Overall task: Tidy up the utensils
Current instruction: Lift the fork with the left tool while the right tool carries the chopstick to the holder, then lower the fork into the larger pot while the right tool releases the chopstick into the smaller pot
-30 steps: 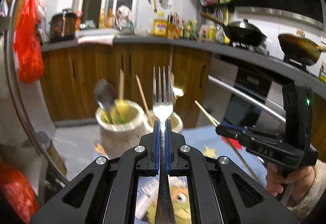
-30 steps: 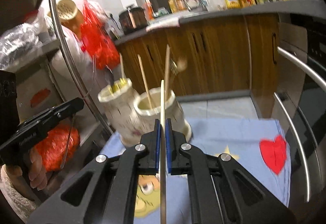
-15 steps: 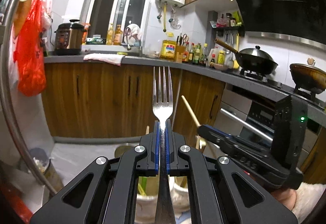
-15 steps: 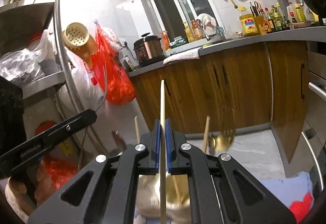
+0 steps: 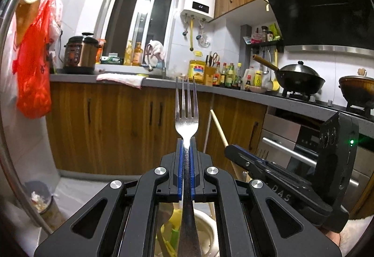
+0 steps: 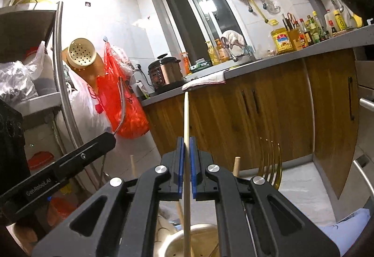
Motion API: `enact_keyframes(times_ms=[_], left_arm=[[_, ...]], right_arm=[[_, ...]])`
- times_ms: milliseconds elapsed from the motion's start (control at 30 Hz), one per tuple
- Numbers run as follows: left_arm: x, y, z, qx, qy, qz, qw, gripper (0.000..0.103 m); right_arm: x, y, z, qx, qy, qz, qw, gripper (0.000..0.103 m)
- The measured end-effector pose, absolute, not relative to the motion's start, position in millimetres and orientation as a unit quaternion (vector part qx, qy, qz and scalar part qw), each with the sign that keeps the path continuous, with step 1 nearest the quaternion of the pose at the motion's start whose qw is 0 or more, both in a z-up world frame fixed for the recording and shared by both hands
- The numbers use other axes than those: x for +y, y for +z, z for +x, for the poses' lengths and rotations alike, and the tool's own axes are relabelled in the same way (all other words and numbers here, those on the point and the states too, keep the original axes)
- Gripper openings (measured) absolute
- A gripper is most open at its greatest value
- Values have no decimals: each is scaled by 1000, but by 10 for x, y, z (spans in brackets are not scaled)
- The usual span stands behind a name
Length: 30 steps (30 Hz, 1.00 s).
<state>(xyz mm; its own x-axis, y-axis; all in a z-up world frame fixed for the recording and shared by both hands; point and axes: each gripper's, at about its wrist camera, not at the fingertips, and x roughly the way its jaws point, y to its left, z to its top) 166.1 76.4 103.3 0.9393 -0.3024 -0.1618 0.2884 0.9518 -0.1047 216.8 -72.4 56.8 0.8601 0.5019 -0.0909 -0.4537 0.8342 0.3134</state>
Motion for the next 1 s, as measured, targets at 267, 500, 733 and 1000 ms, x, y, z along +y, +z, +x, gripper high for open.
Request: enact_keyframes(times_ms=[267,500,733,1000], left_arm=[[681,889,1714,90,-147,-23,985,5],[711,809,1765,105,-145,-24,983,5],[720,708,1674,132,-151,-9,980,5],[746,552,1610,201,-160,1,966,5]], right_arm=[[-708,467,2239,84,238,131,959,5],[-687,419,2134,79,240,98,963,5],[-665,338,1906,89,261,48,960,5],[-752,182,1808,148,288,45,945,5]])
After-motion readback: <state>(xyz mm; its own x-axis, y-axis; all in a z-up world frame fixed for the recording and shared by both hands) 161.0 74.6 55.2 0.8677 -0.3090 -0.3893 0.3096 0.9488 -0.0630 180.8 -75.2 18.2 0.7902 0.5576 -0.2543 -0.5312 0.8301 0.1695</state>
